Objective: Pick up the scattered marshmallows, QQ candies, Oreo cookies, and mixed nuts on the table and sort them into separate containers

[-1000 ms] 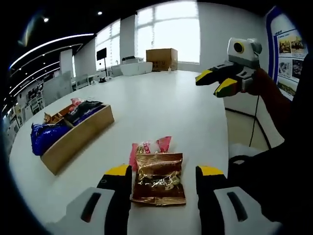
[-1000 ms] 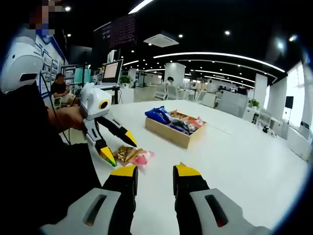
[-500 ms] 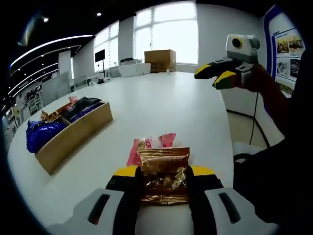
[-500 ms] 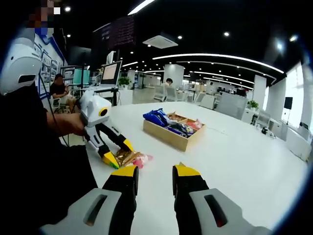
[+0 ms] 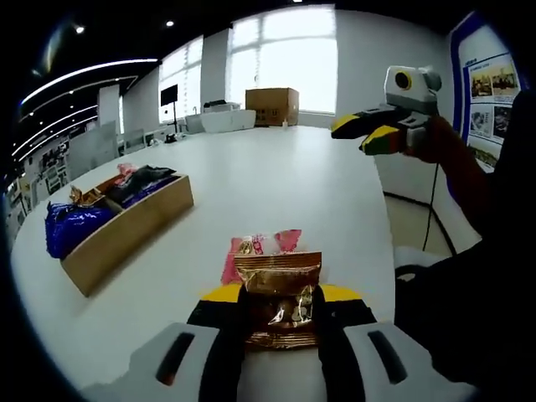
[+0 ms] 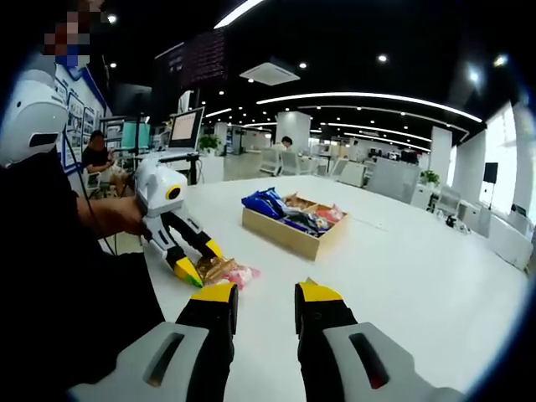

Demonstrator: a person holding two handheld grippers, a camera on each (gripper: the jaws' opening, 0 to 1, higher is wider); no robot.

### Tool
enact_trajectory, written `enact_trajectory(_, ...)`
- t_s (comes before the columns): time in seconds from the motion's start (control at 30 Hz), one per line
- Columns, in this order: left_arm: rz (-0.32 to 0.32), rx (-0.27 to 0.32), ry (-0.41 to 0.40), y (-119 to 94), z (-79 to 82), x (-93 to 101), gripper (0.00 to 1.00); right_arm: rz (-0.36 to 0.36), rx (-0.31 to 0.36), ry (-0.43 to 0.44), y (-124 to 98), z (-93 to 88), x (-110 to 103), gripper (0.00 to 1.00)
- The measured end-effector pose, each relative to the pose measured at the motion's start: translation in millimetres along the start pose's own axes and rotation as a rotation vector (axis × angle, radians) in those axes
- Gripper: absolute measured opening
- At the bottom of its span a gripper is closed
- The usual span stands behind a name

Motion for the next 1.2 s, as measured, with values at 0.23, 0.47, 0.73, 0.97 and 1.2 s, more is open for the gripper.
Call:
enact_trajectory(0.23,0.0,0.02,-0.012,-6,2.1,-4.4,0.36,0.012,-0.006,0.004,3,-1.7,-2,0.24)
enact_trajectory(0.47,-0.001,0.055,0.0,-12,10.1,-6.6,0.36,0.008,-0.007,0.007,1,-2.1,-2,0.24)
enact_trajectory(0.73,-0.034,0.089,-0.019,-19,15.4,-8.1,0.36,0.014,-0.011,0.008,3,-2.7,-2,0.24)
enact_trajectory(0.97,-0.072,0.108,-0.047,-24,19.9,-8.9,0.36,0.035,-0.013,-0.001,5,-1.1,-6,0.24)
enact_trajectory(1.2,-0.101,0.125,-0.044,-31,29.2,-8.3,0.36,0.043,-0.008,-0.006,6,3.4,-6,0.24)
Point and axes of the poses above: the point that each gripper's makers call its tool centre point, and the gripper's own axes: y roughly forward along the fingers, x roughly to its right, z roughly out of its top, the point moved 8 cm from there along -y, roughly backward along the fingers, and after that the axes turned 4 degrees about -y, right-handed, at the moved point
